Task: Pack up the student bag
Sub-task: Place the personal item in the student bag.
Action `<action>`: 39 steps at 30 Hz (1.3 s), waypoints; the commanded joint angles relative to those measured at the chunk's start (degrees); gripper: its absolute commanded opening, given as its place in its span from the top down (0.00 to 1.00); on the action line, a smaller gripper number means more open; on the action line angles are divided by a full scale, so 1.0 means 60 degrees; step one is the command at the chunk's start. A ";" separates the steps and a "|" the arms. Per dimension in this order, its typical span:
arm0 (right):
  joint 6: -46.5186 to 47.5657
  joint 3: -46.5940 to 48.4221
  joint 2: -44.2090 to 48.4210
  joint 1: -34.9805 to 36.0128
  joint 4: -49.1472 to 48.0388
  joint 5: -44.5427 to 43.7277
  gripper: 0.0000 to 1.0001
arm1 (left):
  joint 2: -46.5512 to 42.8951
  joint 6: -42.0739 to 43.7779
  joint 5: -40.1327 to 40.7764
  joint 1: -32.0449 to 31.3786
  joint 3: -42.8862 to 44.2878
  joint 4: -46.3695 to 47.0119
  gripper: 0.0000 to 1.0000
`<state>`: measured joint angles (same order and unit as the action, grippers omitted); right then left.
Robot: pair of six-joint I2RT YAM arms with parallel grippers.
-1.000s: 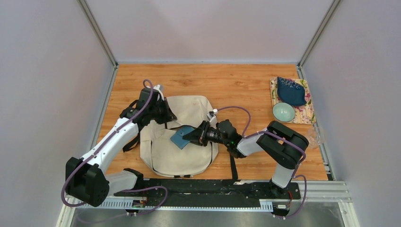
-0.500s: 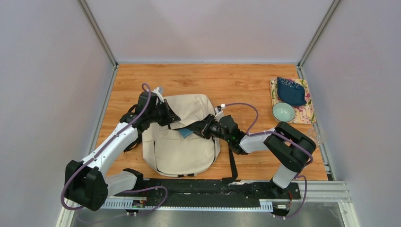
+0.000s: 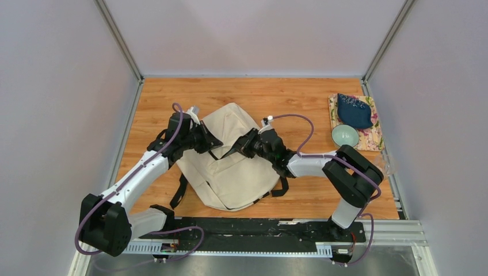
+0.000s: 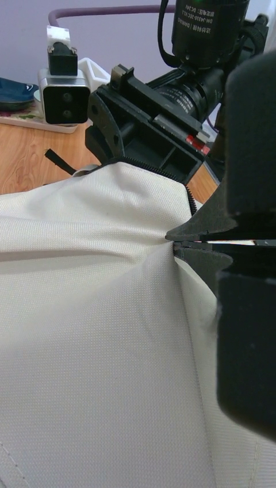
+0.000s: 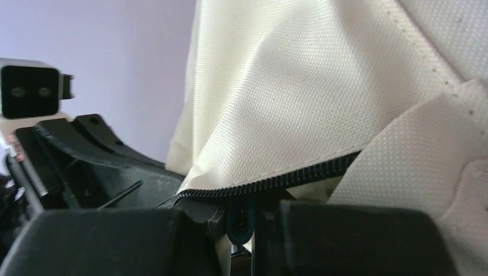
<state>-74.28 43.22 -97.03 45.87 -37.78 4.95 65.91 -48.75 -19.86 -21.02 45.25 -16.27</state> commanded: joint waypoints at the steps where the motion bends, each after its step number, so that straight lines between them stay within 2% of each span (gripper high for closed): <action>1: 0.0705 0.0750 -0.0466 0.0382 0.0859 -0.1134 0.96 | -0.0145 -0.0078 -0.0734 -0.0072 -0.0072 0.0149 1.00; 2: 0.0879 0.0794 -0.0541 0.0397 0.1051 -0.1060 0.89 | -0.0131 -0.0034 -0.0690 -0.0057 -0.0086 0.0120 1.00; 4: 0.0983 0.0561 -0.0469 0.0427 0.1476 -0.1088 0.82 | -0.0130 0.0039 -0.0631 -0.0057 -0.0116 0.0032 1.00; 8: 0.1597 -0.0040 0.0494 0.0412 0.2500 -0.1542 0.52 | -0.0189 0.0157 -0.0484 0.0031 -0.0203 -0.0086 1.00; 9: 0.1729 -0.0084 0.0701 0.0412 0.3054 -0.1601 0.48 | -0.0204 0.0157 -0.0470 0.0045 -0.0276 -0.0057 1.00; 11: 0.2169 -0.0099 0.1242 0.0412 0.3453 -0.1631 0.40 | -0.0189 0.0142 -0.0455 0.0089 -0.0350 0.0002 1.00; 16: 0.2463 -0.0128 0.1816 0.0427 0.4377 -0.1616 0.38 | -0.0101 0.0098 -0.0543 0.0162 -0.0482 0.0163 1.00; 19: 0.2463 -0.0201 0.1905 0.0427 0.4510 -0.1398 0.47 | -0.0101 0.0083 -0.0558 0.0163 -0.0526 0.0222 1.00; 22: 0.2332 -0.0436 0.1934 0.0427 0.4115 -0.1207 0.70 | -0.0116 0.0069 -0.0587 0.0163 -0.0497 0.0236 1.00; 25: 0.2360 -0.0363 0.1745 0.0412 0.3880 -0.1104 0.81 | -0.0116 0.0069 -0.0631 0.0163 -0.0497 0.0251 1.00; 31: 0.2434 0.0252 0.1232 0.0427 0.3353 -0.0957 0.94 | -0.0086 0.0098 -0.0704 0.0192 -0.0482 0.0251 1.00; 39: 0.2273 0.1276 0.0369 0.0427 0.3206 -0.0986 0.96 | -0.0013 0.0127 -0.0807 0.0250 -0.0482 0.0295 1.00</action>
<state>-60.86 45.95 -91.98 48.36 -14.66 -0.51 65.91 -48.56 -21.87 -19.75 42.46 -14.83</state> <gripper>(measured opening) 0.038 0.006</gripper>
